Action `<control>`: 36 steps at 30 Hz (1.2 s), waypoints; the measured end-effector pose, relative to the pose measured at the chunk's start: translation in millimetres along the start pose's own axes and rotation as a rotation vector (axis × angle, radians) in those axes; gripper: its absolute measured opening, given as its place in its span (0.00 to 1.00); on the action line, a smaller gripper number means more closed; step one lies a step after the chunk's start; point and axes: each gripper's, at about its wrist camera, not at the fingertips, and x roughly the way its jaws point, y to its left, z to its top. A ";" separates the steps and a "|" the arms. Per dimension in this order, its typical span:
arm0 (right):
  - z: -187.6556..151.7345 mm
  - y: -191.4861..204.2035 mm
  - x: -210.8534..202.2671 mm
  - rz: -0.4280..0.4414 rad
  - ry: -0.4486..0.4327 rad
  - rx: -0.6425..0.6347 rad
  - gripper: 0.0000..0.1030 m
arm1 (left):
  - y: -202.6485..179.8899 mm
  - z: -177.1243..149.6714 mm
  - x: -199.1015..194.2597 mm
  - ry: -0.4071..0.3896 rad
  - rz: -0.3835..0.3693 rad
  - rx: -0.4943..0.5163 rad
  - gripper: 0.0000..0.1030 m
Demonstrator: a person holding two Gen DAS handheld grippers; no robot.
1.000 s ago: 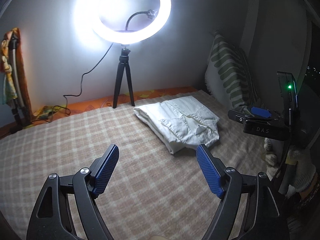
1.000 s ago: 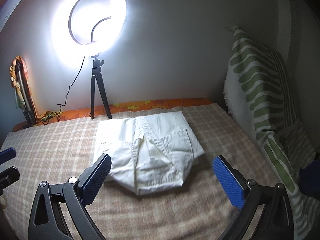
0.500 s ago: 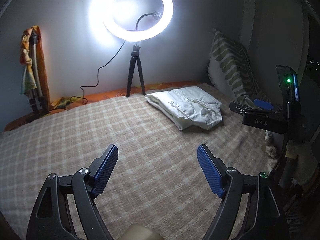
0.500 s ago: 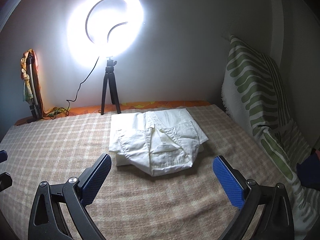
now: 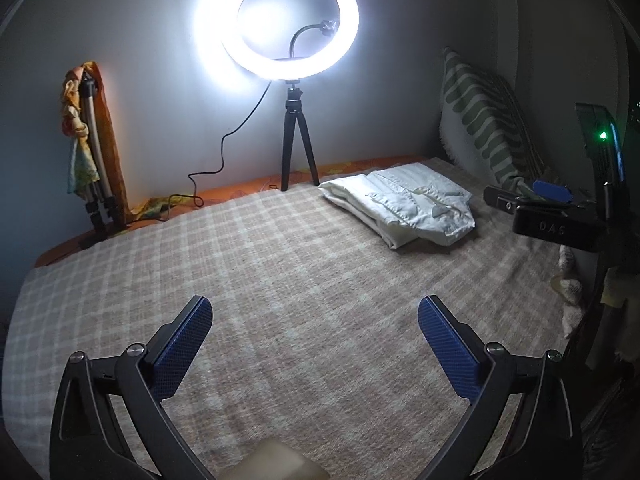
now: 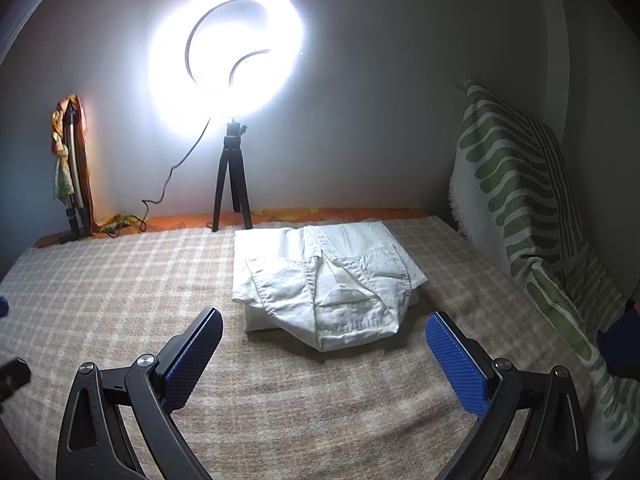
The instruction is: Fold small clothes
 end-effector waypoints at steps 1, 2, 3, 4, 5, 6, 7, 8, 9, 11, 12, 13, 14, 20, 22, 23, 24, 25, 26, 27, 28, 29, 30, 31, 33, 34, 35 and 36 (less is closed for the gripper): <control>0.2 -0.3 -1.5 0.003 -0.004 0.006 1.00 | 0.4 -0.5 -0.1 -0.001 0.000 -0.003 0.99; 0.4 -0.6 -2.6 0.005 -0.009 0.010 1.00 | 0.7 -1.1 -0.8 -0.001 -0.002 -0.007 0.99; 0.4 -0.5 -3.3 0.006 -0.014 0.009 1.00 | 2.0 -1.6 -0.8 0.003 -0.007 -0.015 0.99; 0.5 0.0 -3.4 0.008 -0.017 0.006 1.00 | 3.1 -2.1 -0.5 0.008 -0.009 -0.020 0.99; 0.3 0.3 -3.3 0.010 -0.017 0.002 1.00 | 4.1 -2.5 0.0 0.013 -0.008 -0.025 0.99; -0.1 0.4 -3.1 0.011 -0.017 -0.001 1.00 | 5.7 -3.8 0.1 0.017 -0.005 -0.034 0.99; -0.6 0.4 -1.9 0.011 -0.017 -0.003 1.00 | 5.9 -5.1 0.2 0.019 -0.005 -0.037 0.99; -1.3 0.2 -0.9 0.009 -0.013 -0.001 1.00 | 6.5 -6.5 0.5 0.022 -0.003 -0.038 0.99; -1.8 0.0 0.2 0.010 -0.009 0.004 1.00 | 6.8 -8.3 0.6 0.026 0.005 -0.038 0.99; -2.3 -1.3 2.5 0.021 0.002 0.020 1.00 | 6.4 -10.9 2.5 0.035 0.012 -0.028 0.99; -2.7 -1.1 3.2 0.023 0.005 0.024 1.00 | 5.4 -12.5 2.6 0.041 0.017 -0.019 0.99; -3.6 -0.3 2.9 0.024 0.004 0.028 1.00 | 5.1 -13.7 2.6 0.044 0.022 -0.013 0.99; -3.7 0.5 3.0 0.026 0.003 0.028 1.00 | 4.6 -14.8 2.5 0.046 0.028 -0.006 0.99; -6.1 7.3 2.7 0.023 0.001 0.010 1.00 | 6.9 -16.9 -1.5 0.046 0.034 0.002 0.99; -7.0 8.8 4.6 0.025 0.006 0.003 1.00 | 8.7 -16.8 -2.8 0.046 0.033 -0.001 0.99; -7.6 9.2 5.2 0.024 0.008 0.001 1.00 | 9.7 -16.3 -2.7 0.048 0.030 -0.001 0.99; -8.1 9.3 5.5 0.023 0.008 0.000 1.00 | 10.3 -16.2 -3.1 0.049 0.031 -0.002 0.99; -8.5 9.6 6.5 0.021 0.009 -0.004 1.00 | 10.8 -16.1 -3.8 0.048 0.032 -0.004 0.99; -8.6 9.6 7.2 0.019 0.010 -0.005 1.00 | 11.1 -16.1 -4.2 0.047 0.031 -0.003 0.99; -8.7 9.7 7.9 0.018 0.011 -0.005 1.00 | 11.2 -16.1 -5.0 0.046 0.032 -0.003 0.99; -8.8 9.6 8.4 0.017 0.013 -0.004 1.00 | 11.5 -16.2 -5.8 0.044 0.034 -0.003 0.99; -8.8 9.7 9.3 0.017 0.015 -0.003 1.00 | 11.9 -16.1 -6.2 0.043 0.034 -0.004 0.99; -8.9 9.8 9.9 0.018 0.016 -0.001 1.00 | 12.3 -16.0 -6.8 0.042 0.033 -0.004 0.99; -9.2 9.7 10.0 0.018 0.017 -0.001 1.00 | 12.6 -15.9 -7.4 0.041 0.033 -0.003 0.99; -9.4 9.9 9.5 0.017 0.016 -0.002 1.00 | 13.2 -15.6 -8.6 0.038 0.034 -0.003 0.99; -10.1 10.7 9.4 0.017 0.017 -0.004 1.00 | 13.3 -15.5 -8.9 0.038 0.032 -0.004 0.99; -10.4 11.2 9.6 0.017 0.017 -0.006 1.00 | 13.3 -15.4 -9.1 0.038 0.032 -0.004 0.99; -10.6 11.4 9.8 0.018 0.018 -0.007 1.00 | 13.4 -15.5 -9.3 0.039 0.031 -0.005 0.99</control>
